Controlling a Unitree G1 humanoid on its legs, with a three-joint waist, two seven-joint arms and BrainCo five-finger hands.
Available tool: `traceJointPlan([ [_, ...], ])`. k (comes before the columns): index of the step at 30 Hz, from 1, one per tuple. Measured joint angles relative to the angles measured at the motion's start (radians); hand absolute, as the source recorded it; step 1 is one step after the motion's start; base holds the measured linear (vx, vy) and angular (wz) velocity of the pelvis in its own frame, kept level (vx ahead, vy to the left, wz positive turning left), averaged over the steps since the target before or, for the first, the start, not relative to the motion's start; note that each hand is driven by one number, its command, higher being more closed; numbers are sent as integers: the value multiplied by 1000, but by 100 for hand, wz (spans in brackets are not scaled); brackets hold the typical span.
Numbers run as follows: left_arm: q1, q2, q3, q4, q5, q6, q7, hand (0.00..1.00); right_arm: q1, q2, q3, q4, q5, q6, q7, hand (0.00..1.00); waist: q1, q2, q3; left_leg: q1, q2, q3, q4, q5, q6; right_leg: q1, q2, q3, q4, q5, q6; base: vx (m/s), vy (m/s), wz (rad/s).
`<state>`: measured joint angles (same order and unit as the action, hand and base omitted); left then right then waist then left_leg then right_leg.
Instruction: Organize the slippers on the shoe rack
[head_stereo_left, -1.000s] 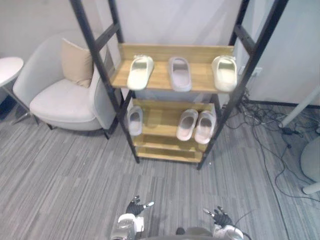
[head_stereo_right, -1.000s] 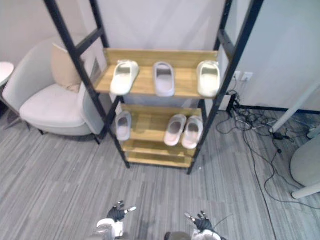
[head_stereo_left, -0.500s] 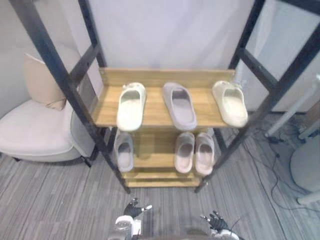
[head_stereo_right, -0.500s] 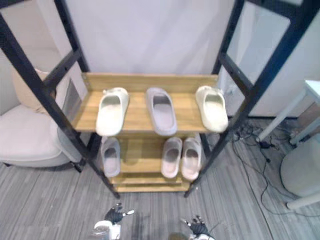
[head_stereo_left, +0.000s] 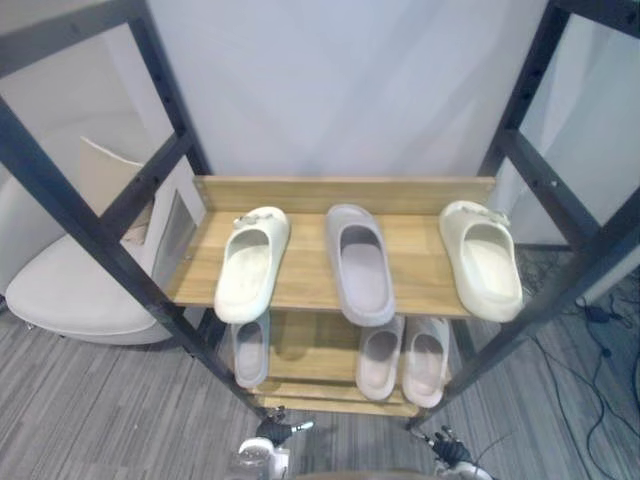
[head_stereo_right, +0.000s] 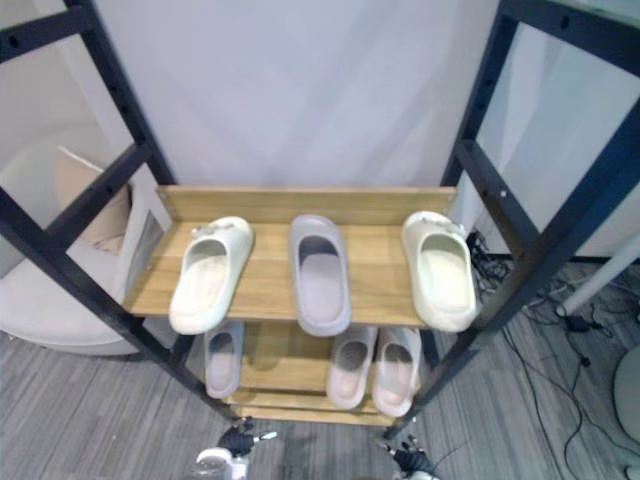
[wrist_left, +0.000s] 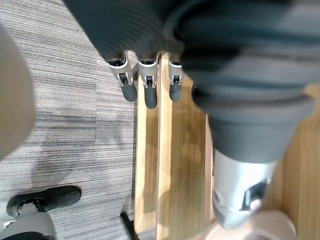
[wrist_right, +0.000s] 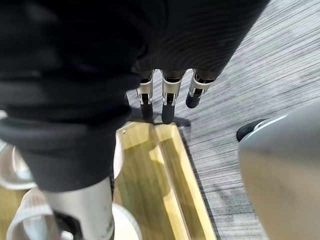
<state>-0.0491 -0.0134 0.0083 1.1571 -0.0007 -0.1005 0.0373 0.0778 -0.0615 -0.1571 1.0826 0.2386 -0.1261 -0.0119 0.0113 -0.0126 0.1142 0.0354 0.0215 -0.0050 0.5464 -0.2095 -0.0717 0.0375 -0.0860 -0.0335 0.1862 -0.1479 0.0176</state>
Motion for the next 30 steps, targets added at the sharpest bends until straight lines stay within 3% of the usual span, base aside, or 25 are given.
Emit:
traceJointPlan([
  [1,1,0,12,-13,0,-1,0,0,-10,6,0,2,0,2,-1,0,0,-14,8,-10,-2,10,-51,-79,30,1,-11,13,-2,0,0,31,31,-4],
  [2,1,0,11,-17,0,-1,0,0,-8,7,-1,3,0,3,-1,0,-1,-14,9,-11,-2,8,-83,-91,32,0,-12,15,-3,1,0,27,77,-14],
  [3,4,-3,-2,-23,0,0,1,0,-9,8,-8,10,1,2,-2,0,-3,-5,9,3,-3,-15,-264,-61,32,-1,-9,20,-2,2,5,23,102,-23],
  [4,8,-8,-8,-21,0,0,1,0,-11,-1,-8,6,-2,0,-3,0,-5,21,7,-2,12,-39,-332,1,12,-3,13,32,1,-8,24,35,138,-33],
  [10,22,18,-33,-25,0,2,2,0,9,20,3,-6,-1,5,-4,0,-6,-21,-22,44,-41,38,-382,-3,46,-37,-35,120,57,-41,76,19,145,-37],
  [16,23,39,-94,-1,0,2,1,0,11,12,1,15,-1,5,2,0,-7,-20,-51,66,-62,23,-426,13,58,-33,-50,112,26,-43,84,69,30,4],
  [23,8,45,-141,36,1,1,1,0,8,-2,-27,44,-2,-1,2,0,-12,6,-66,71,-62,-34,-423,13,58,4,-43,86,-17,-43,80,76,-22,9],
  [28,1,53,-147,51,8,1,3,0,9,-3,-24,41,-4,-3,-9,0,-13,-3,-67,79,-58,-36,-422,13,58,17,-38,91,-22,-43,79,17,-22,-4],
  [30,0,66,-148,51,8,1,5,0,56,-8,25,-61,-26,0,-29,0,-14,-13,-63,79,-58,-33,-422,13,58,14,-37,98,-22,-43,78,-31,-6,-6],
])
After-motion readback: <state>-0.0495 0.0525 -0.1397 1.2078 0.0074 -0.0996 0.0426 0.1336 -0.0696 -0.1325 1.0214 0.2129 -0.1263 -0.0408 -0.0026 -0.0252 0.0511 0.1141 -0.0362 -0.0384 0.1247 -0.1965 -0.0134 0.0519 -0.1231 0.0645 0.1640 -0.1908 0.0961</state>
